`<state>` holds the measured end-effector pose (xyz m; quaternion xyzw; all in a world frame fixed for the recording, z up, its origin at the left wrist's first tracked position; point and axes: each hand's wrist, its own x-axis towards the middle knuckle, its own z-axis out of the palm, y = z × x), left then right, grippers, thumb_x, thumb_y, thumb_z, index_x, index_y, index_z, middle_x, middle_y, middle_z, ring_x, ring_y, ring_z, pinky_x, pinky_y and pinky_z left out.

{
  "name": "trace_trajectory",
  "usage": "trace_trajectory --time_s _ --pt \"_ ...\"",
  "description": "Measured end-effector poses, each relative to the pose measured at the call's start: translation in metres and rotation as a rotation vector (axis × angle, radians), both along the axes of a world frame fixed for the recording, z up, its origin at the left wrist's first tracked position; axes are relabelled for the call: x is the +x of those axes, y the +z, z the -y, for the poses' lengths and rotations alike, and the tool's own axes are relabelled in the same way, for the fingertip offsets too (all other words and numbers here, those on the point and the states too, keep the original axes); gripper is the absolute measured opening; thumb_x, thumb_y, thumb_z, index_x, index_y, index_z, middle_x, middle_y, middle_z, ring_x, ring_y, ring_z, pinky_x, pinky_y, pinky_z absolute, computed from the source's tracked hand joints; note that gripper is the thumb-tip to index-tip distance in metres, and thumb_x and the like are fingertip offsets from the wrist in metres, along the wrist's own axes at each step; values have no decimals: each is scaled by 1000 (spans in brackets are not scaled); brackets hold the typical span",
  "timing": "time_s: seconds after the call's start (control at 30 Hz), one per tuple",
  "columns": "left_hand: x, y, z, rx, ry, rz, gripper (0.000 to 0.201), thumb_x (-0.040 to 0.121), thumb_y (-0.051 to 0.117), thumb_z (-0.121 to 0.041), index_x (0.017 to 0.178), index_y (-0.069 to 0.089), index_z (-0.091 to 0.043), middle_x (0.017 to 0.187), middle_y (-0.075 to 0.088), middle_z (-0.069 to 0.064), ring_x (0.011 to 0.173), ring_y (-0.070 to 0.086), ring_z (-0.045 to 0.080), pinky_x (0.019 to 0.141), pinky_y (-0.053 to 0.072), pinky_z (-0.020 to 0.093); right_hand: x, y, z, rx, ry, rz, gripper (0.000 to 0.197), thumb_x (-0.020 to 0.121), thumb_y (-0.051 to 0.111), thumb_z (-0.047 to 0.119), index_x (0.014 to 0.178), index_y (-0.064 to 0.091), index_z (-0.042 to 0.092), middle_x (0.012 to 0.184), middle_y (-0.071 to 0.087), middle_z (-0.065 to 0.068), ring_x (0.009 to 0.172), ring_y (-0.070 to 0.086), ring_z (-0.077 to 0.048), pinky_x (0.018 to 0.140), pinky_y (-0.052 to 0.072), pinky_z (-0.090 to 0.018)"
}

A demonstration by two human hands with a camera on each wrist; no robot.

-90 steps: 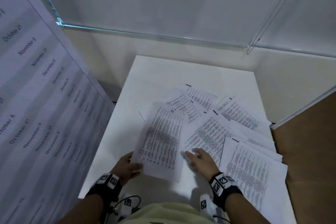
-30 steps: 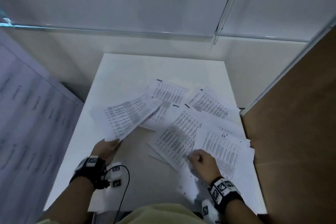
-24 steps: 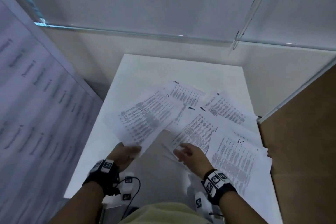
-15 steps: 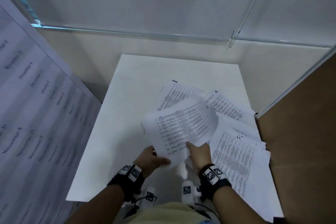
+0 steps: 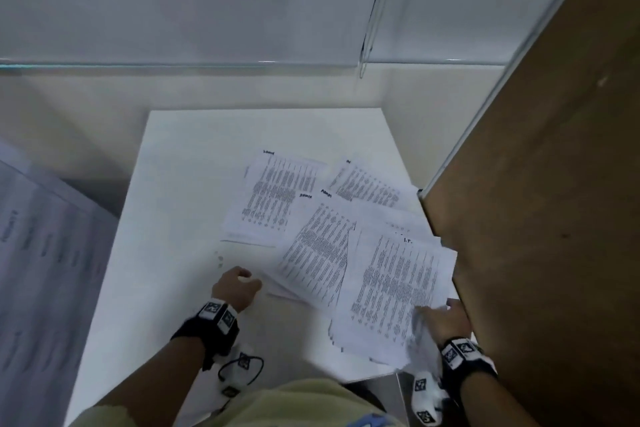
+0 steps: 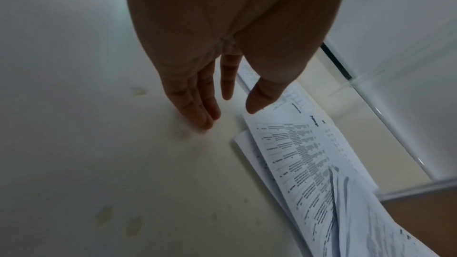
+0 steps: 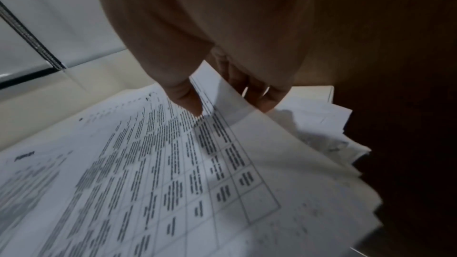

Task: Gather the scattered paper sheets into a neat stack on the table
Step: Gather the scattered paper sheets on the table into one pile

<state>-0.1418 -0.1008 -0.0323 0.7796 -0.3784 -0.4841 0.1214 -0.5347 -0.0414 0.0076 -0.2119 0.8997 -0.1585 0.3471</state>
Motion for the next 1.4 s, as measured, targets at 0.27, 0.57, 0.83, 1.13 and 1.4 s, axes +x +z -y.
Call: trace_trajectory --time_s 0.27,0.57,0.83,1.13,1.4 --pt "-55 13 22 13 -273 335 95 82 64 -55 153 16 -12 138 49 24 125 51 41 104 45 46 20 -4 0 -103 333 -250 73 78 78 30 142 45 15 141 44 -20 133 37 -40 109 33 -53" --pt "-100 16 25 4 -215 321 75 82 75 -28 135 26 -8 125 56 24 113 59 43 91 51 44 32 -36 14 70 765 -37 50 63 60 57 100 66 25 110 67 -8 107 64 -29 89 57 -35" --pt "-67 23 12 -177 22 172 33 86 67 -19 114 68 -3 110 72 20 102 67 37 86 49 31 15 -27 25 -6 796 38 21 74 66 39 70 53 23 73 72 -5 68 71 -25 65 62 -42" --pt "47 28 -50 -340 536 -235 21 76 79 -11 94 72 -2 87 76 18 78 73 40 68 60 47 97 -1 52 -180 851 315 48 87 69 52 123 60 22 110 65 3 96 63 -9 74 51 -22" --pt "45 47 -92 -342 546 -606 44 60 67 10 104 69 2 106 72 27 97 68 43 89 53 58 175 9 68 -237 532 926 68 74 85 49 110 60 -4 102 69 -32 90 74 -31 83 62 -46"
